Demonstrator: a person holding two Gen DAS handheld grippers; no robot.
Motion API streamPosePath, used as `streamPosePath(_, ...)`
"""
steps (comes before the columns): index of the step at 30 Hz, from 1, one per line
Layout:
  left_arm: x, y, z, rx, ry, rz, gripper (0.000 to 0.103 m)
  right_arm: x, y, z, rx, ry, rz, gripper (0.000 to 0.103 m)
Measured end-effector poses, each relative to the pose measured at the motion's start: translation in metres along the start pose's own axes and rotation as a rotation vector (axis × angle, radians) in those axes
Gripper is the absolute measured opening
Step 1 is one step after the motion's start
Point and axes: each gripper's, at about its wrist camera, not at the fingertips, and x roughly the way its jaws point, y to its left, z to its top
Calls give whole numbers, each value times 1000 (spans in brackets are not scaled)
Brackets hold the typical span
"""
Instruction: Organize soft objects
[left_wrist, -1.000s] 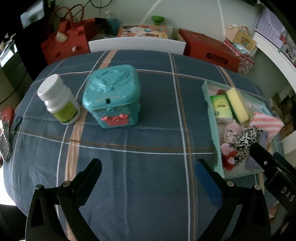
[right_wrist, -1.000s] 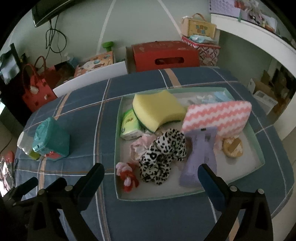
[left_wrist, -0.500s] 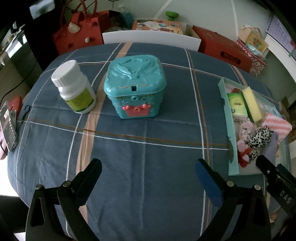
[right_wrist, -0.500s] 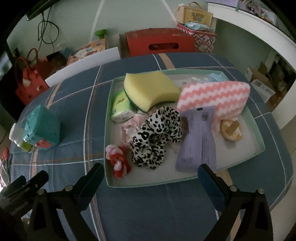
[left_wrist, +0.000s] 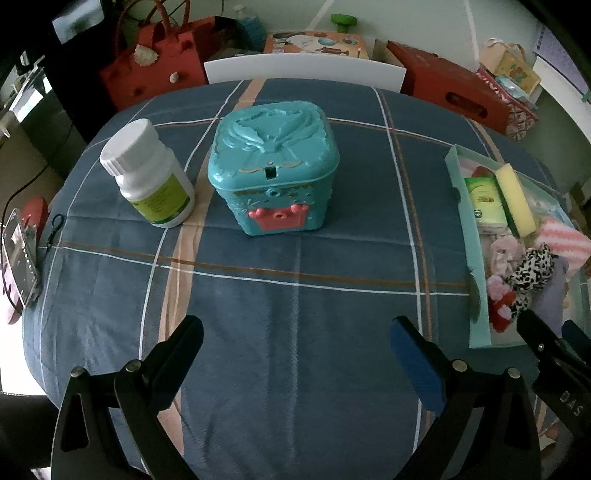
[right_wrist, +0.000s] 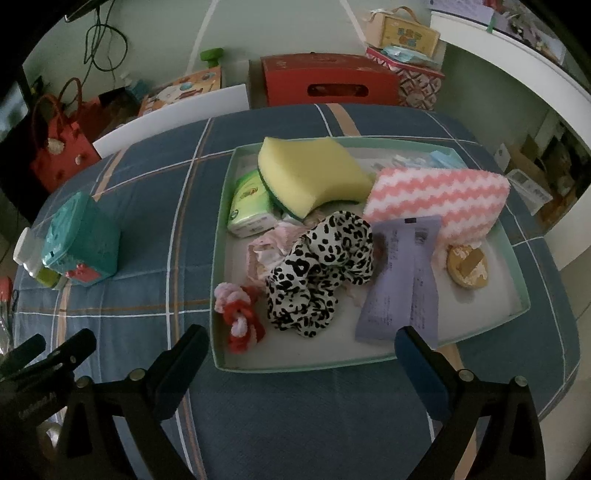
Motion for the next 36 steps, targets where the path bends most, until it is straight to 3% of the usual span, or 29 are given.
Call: streamPosePath(36,-4,13,3,-18,-7,-44,100,10,13,-4,-55,32,-57,102)
